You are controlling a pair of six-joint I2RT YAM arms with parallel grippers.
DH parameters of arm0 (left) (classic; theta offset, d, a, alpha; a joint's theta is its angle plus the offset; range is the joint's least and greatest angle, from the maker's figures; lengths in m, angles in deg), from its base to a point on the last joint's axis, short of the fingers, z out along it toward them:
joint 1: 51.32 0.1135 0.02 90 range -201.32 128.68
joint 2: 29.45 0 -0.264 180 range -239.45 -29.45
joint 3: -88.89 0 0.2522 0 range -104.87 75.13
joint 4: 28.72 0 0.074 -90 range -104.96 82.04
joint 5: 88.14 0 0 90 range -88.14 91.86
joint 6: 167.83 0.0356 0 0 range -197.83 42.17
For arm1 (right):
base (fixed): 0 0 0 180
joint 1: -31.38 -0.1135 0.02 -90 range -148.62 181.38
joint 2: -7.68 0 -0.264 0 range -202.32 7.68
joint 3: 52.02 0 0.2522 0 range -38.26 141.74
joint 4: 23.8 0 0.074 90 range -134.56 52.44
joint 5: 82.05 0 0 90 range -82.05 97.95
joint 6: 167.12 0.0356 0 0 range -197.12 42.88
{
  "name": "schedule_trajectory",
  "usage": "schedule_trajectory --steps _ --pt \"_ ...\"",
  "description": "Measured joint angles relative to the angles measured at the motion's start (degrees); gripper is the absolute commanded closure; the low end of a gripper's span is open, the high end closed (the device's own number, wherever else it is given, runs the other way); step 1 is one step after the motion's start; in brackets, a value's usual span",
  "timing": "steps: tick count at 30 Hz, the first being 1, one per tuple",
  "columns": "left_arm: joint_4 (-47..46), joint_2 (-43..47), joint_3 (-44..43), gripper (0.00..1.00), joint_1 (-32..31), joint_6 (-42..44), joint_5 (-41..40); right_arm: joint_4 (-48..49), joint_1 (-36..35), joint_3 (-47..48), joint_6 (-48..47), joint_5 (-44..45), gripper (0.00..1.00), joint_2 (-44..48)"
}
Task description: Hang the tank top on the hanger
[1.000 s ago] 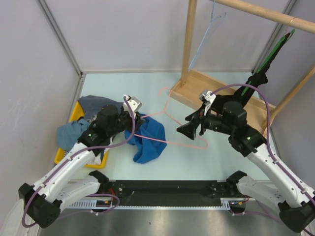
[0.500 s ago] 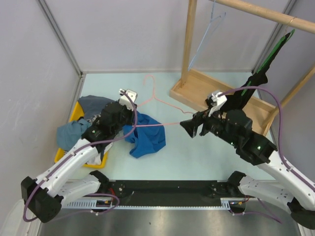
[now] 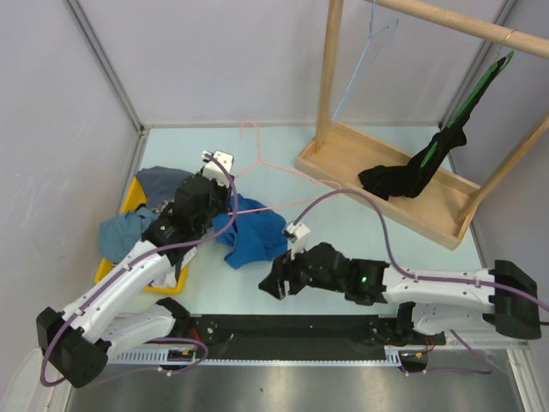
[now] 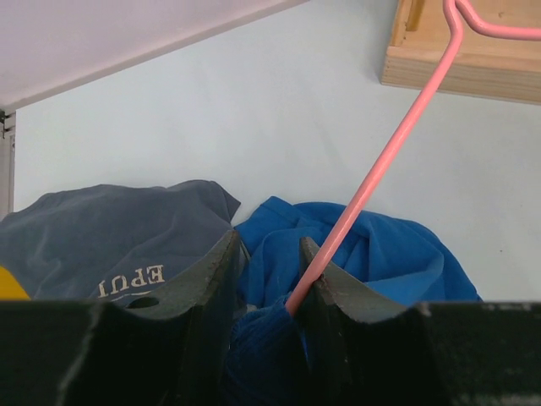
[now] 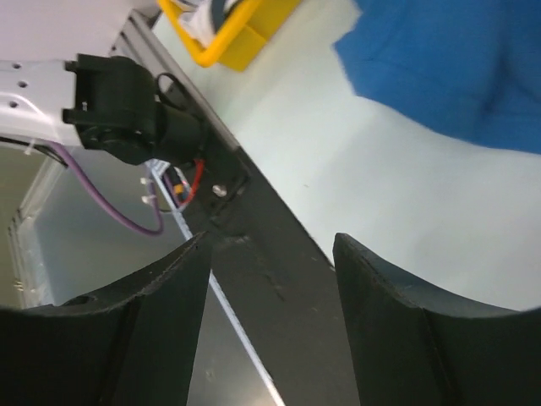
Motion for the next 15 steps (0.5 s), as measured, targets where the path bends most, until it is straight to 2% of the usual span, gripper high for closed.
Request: schedule_trajectory --steps 6,15 --pt "0.0 1.77 0.02 1.0 0.0 -0.04 -0.31 13.18 -5.6 -0.09 7.87 7.65 0.35 -10.43" --pt "0.07 4.63 0.52 1.0 0.0 -0.94 -0.31 22.23 -10.12 0.5 14.56 24.94 0.32 -23.06"
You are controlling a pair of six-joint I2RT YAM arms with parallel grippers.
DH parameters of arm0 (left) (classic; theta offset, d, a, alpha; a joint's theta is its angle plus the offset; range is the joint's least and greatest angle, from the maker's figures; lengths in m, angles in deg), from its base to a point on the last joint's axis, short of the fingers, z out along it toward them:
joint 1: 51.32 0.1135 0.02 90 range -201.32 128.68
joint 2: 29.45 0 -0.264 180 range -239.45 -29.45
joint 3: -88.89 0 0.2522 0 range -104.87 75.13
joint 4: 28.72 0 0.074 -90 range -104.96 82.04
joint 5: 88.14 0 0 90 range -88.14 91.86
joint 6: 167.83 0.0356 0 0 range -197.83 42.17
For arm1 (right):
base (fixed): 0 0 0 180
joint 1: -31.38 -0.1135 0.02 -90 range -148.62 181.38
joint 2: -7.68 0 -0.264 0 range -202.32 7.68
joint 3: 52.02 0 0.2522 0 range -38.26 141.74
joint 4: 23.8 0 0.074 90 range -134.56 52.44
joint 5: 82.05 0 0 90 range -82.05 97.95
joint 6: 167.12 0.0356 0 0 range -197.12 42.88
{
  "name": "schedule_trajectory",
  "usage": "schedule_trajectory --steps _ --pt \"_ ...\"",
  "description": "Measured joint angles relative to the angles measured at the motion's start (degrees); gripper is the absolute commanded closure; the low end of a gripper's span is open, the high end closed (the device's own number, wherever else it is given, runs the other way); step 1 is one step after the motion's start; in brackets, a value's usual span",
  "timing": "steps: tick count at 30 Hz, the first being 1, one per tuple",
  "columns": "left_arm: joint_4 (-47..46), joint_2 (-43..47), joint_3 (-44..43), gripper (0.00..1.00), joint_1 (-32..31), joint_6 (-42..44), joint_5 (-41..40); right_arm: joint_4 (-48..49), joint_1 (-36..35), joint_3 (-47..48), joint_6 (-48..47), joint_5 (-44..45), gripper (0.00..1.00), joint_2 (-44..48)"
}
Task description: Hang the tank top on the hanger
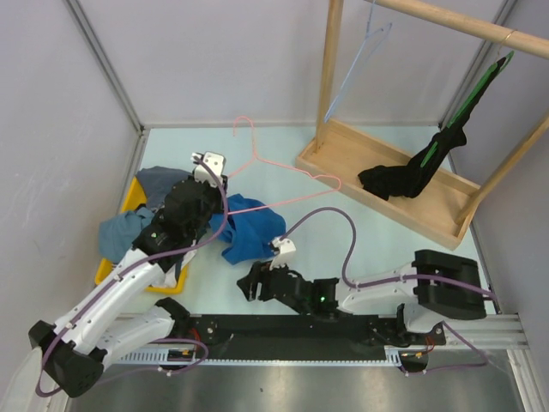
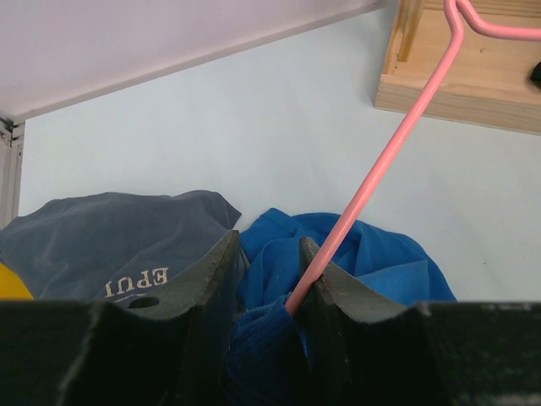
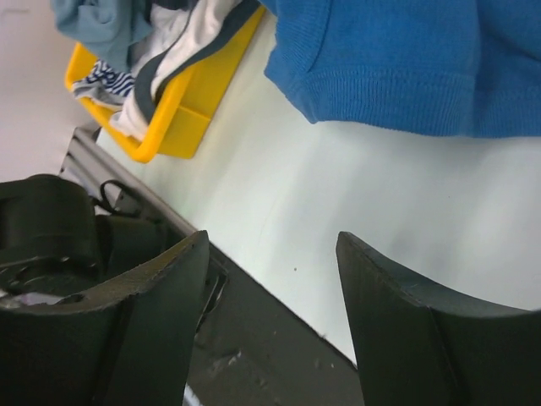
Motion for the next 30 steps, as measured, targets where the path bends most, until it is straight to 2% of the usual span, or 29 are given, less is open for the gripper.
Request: schedule_trajectory --steps 10,24,25,28,29,30 --pt "0.26 1.88 0.02 1.0 0.0 -0.98 0.02 9.88 -1.66 5.07 -1.07 12.74 0.28 -12.44" --pt "0.46 2.67 0.94 1.0 0.0 -1.53 0.07 26.62 0.39 7.65 -10.86 21.59 0.31 -22.14" --pt "0.46 2.67 0.94 1.0 0.0 -1.55 0.07 27.56 0.87 7.65 -11.34 21.79 0.33 -22.53" --pt "0.46 2.67 0.94 1.0 0.0 -1.55 0.09 29.97 2.32 7.65 -12.72 22.05 0.46 -23.3" --pt "0.46 2.67 0.94 1.0 0.0 -1.55 0.07 30.69 2.78 7.65 -13.09 22.01 0.56 -23.45" --pt "0.44 2.67 0.94 1.0 0.0 -1.55 0.07 31.1 3.19 7.65 -13.38 22.01 0.61 -23.45"
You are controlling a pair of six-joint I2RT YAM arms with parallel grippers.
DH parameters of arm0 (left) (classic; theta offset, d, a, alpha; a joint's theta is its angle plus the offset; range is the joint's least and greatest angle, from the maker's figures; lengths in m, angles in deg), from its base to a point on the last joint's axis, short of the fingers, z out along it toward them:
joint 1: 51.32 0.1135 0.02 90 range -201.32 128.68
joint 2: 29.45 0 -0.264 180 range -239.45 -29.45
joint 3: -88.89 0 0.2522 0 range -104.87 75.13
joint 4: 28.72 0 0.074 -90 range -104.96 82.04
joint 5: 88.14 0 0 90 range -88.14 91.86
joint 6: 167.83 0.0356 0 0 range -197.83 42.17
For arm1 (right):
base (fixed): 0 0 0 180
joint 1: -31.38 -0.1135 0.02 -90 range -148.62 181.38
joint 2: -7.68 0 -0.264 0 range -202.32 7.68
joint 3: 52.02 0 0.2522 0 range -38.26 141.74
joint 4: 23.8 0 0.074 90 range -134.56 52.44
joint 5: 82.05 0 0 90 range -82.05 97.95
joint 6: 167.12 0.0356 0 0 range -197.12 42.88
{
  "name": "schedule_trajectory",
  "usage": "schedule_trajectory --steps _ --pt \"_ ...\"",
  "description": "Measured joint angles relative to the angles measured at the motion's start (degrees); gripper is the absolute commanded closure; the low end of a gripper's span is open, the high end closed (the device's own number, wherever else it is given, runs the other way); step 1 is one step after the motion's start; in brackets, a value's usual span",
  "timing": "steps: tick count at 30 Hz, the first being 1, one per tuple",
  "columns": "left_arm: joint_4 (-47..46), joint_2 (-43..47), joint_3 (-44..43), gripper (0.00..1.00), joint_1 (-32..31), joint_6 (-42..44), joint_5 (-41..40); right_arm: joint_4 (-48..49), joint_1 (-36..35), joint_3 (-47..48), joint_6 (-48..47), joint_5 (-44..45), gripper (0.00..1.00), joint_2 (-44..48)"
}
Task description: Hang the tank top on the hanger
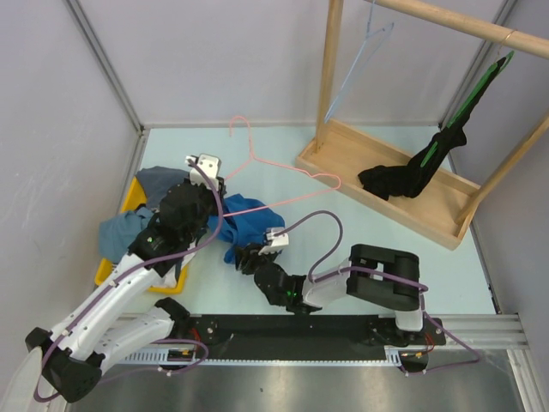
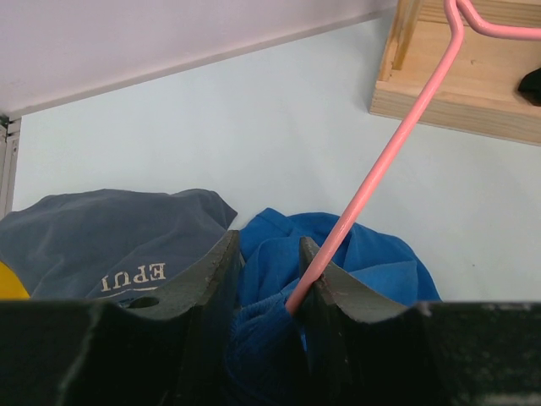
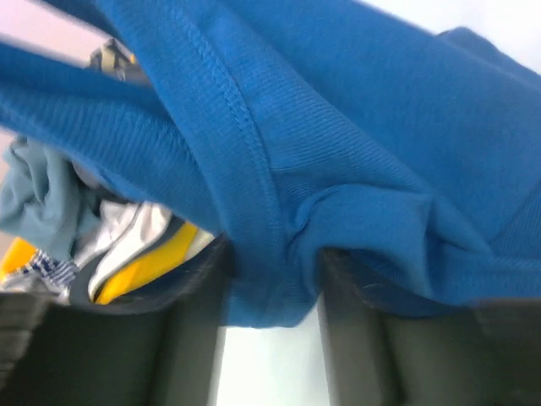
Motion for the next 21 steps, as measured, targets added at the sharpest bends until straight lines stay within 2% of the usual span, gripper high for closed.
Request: schedule_trajectory --steps 1,2,5,10,13,18,21 --pt "0.0 0.07 0.0 1.0 0.0 0.0 0.0 0.26 0.28 0.0 -0.31 -0.02 0.67 0.0" --pt "0.02 0.15 0.02 1.0 0.0 0.0 -0.02 0.98 0.72 -0.11 -0.42 -0.17 0.81 0.02" --pt "0.0 0.74 0.17 1.0 0.0 0.02 -0.07 2.54 1.79 -2.19 -0.68 -1.01 1.0 0.96" --pt "-0.02 1.68 0.7 1.0 0.0 0.04 -0.15 2.67 3.61 -9.88 -0.83 -1.46 1.0 8.02" --pt "0.0 1.75 0.87 1.0 0.0 0.04 -0.11 -0.68 4.11 -12.61 -2.36 -1.2 1.0 14.4" --pt "-0.94 2.25 1.6 1.0 -0.04 0.07 1.38 -15.41 4.46 -13.66 -3.21 -1.25 1.0 28.02" --pt "-1.66 3.02 2.56 1.0 -0.52 0.07 3.32 -26.29 7.34 -13.99 -2.86 -3.58 1.0 36.83"
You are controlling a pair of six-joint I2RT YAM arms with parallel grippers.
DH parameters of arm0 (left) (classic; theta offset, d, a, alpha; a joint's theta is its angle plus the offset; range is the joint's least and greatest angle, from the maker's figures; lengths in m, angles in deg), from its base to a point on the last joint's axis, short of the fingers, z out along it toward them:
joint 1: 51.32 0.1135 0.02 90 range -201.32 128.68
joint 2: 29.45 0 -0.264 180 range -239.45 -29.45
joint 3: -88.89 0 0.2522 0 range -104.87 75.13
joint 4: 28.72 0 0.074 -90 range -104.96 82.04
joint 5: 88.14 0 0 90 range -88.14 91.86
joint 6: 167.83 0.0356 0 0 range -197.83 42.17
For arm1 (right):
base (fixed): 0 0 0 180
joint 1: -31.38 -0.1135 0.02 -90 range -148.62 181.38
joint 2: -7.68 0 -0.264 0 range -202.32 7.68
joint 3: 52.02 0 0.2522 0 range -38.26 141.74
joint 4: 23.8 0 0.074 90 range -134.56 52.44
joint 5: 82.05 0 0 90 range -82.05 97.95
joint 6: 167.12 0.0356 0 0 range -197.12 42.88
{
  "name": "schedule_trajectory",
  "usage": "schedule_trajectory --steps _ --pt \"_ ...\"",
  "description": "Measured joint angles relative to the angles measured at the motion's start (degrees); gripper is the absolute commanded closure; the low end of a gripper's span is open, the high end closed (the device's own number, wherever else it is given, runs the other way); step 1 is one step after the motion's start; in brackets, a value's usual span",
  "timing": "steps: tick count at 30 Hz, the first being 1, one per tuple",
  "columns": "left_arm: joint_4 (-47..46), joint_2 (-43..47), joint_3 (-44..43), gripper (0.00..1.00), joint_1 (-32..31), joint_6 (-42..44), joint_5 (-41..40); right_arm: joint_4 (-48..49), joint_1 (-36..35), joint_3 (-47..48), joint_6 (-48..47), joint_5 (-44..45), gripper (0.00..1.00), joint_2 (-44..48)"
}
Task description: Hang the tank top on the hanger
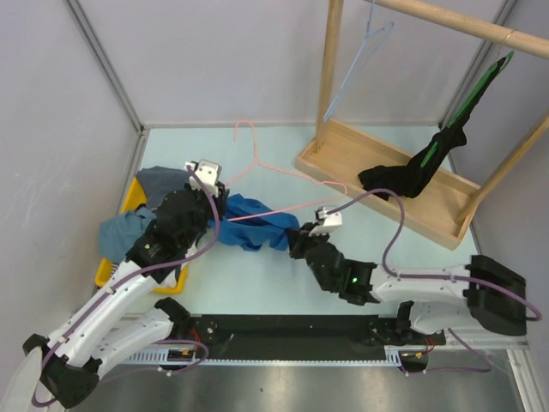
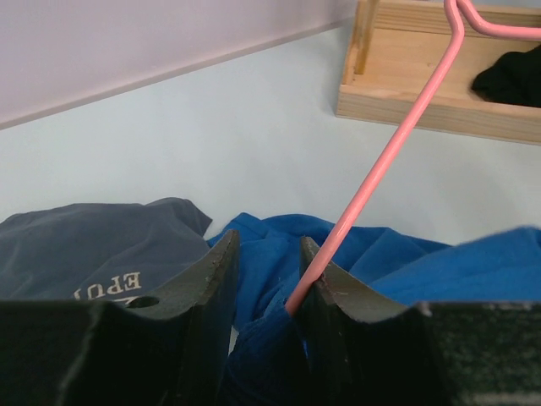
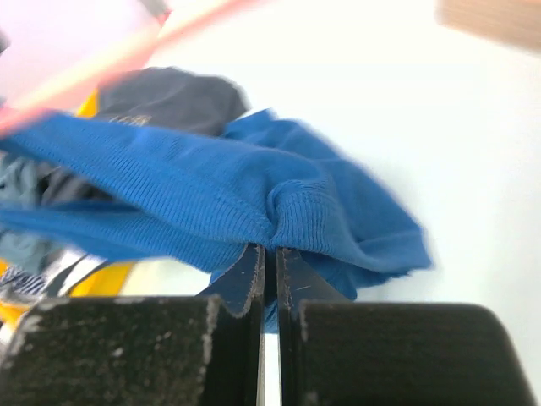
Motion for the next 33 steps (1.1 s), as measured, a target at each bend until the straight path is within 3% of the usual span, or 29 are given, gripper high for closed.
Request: schedule_trajectory --steps 7,12,15,16,21,27,33 --pt "-0.66 -0.33 0.59 1.0 -1.16 -0.44 2.71 -12.74 8.26 -9.35 3.45 -7.1 0.86 15.74" --pt "-1.2 -4.09 1.68 1.0 -5.22 -2.27 1.55 -17.27 10.01 -11.41 5.88 -12.2 0.78 17.97" --pt "-1.16 -7.54 2.34 1.0 -7.28 -3.52 0.42 -19.54 10.43 -12.46 7.08 -14.29 0.67 16.92" --pt "-1.14 -8.44 2.43 1.0 -7.52 -3.8 0.02 -20.13 10.51 -12.74 7.41 -14.97 0.57 16.57" --pt "-1.11 -12.33 2.58 1.0 -7.85 -5.77 -1.51 -24.87 9.31 -13.51 11.04 -17.9 0.39 16.33" --pt "-1.09 -14.95 2.58 1.0 -7.89 -6.95 -1.95 -25.92 3.5 -14.12 15.04 -19.39 0.32 16.0" --pt "-1.09 -15.32 2.58 1.0 -7.93 -7.5 -1.95 -21.92 1.29 -14.23 17.94 -21.46 0.32 9.2"
